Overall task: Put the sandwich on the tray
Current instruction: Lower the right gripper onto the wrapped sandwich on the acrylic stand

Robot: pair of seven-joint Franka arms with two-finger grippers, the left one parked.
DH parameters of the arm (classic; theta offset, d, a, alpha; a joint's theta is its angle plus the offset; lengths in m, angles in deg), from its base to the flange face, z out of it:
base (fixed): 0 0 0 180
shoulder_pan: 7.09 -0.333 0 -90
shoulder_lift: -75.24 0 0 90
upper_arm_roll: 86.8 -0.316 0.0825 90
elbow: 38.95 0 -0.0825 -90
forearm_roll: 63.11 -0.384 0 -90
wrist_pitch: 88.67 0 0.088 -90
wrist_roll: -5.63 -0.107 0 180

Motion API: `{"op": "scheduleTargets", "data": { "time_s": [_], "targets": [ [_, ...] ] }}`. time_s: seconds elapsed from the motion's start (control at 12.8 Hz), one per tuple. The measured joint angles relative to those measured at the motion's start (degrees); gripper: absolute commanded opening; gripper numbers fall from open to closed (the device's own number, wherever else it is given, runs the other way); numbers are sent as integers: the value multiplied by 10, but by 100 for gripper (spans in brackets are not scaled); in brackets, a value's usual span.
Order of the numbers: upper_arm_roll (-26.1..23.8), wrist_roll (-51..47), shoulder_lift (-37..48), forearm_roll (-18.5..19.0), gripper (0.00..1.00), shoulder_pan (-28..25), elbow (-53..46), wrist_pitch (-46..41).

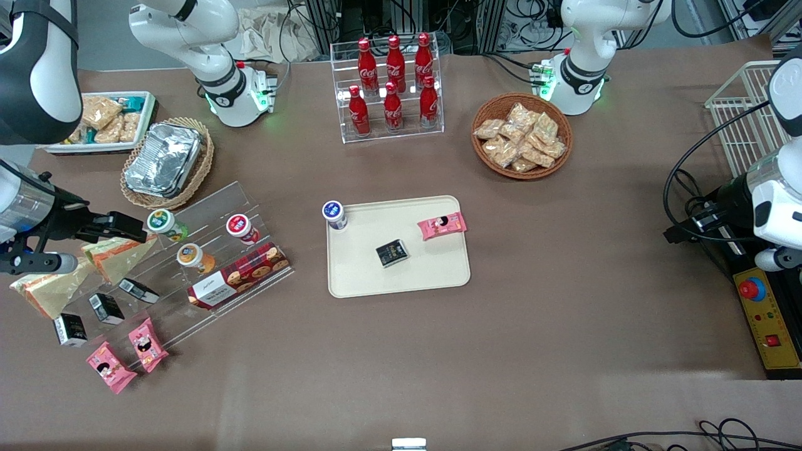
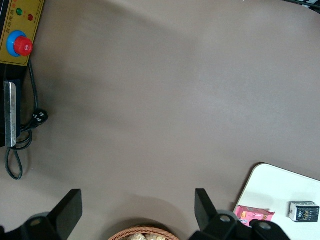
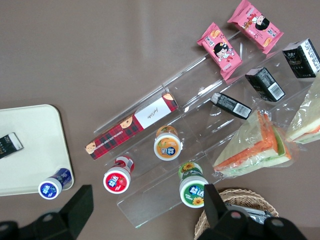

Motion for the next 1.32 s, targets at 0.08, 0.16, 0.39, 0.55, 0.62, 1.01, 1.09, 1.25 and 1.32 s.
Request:
{"op": "scheduleTargets", "data": {
  "time_s": [0.08,0.16,0.39,0.55,0.62,1.01,1.09,1.25,1.32],
  "targets": [
    [0,0,0,0,98,0,-1,0],
    [2,0,0,0,98,1,-2,0],
    [7,0,0,24,98,5,-2,9],
    [10,0,-3,60,98,13,-2,30],
    [11,0,-6,66,98,22,-2,37],
    [15,-16,-36,63,98,106,-1,59],
    [15,-29,-43,57,98,121,-1,62],
    [15,-42,-56,50,98,144,-1,74],
    [15,-44,-63,49,98,152,-1,88]
  ]
}}
